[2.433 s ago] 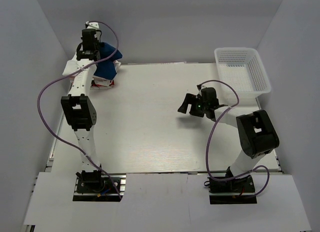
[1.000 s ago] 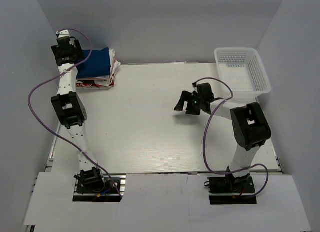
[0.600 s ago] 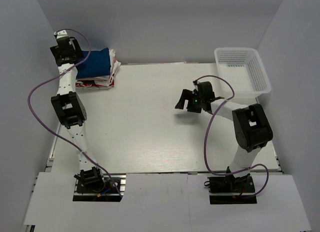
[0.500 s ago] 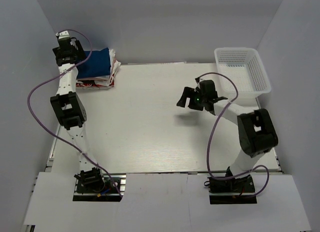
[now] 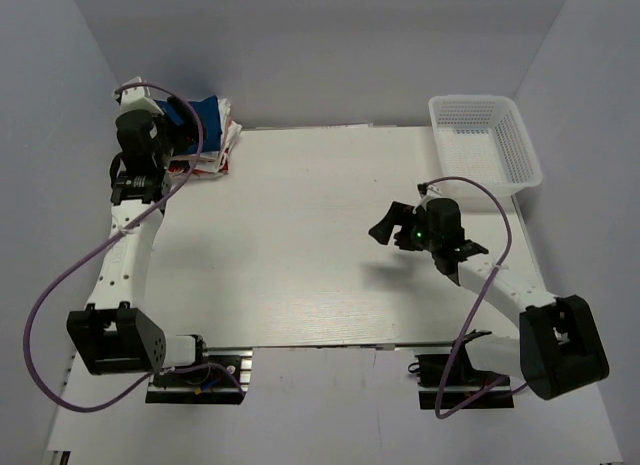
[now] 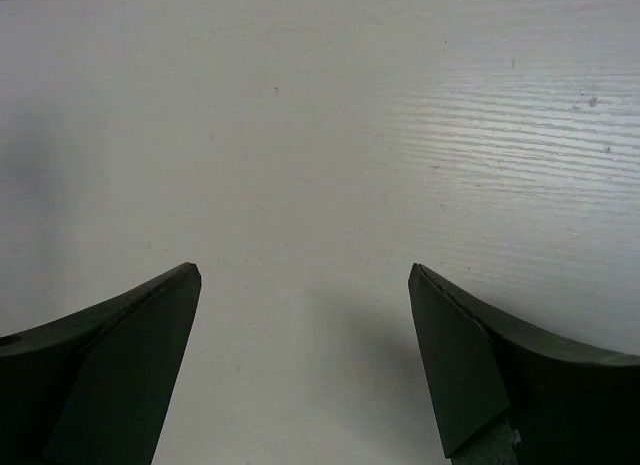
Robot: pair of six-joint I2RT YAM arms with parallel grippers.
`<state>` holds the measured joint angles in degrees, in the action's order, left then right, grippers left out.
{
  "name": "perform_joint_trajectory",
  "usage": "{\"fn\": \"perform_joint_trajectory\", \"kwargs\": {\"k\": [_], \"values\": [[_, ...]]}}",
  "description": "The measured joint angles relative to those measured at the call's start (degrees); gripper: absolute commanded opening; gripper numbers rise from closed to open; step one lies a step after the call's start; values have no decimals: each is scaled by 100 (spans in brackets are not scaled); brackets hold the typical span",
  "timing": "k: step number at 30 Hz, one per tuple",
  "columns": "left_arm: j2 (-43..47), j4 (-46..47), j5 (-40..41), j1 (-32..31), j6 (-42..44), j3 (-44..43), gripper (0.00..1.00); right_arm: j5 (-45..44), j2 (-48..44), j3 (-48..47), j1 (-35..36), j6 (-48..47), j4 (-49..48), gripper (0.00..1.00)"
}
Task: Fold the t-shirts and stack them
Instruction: Put the neatly folded tshirt into the corner of the board with the left arm
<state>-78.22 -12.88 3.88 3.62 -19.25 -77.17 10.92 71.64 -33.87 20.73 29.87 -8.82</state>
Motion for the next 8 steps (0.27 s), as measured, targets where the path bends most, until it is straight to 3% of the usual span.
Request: {"fn": "perform_joint_trajectory", "kwargs": {"k": [4,8], "values": [[535,339,-603,-170,-518,627,100,-20,-538,116,0,122,-81,90],[1134,129,-614,-273,-778,1757,100,-70,-977,129,2,92,-245,90]]}}
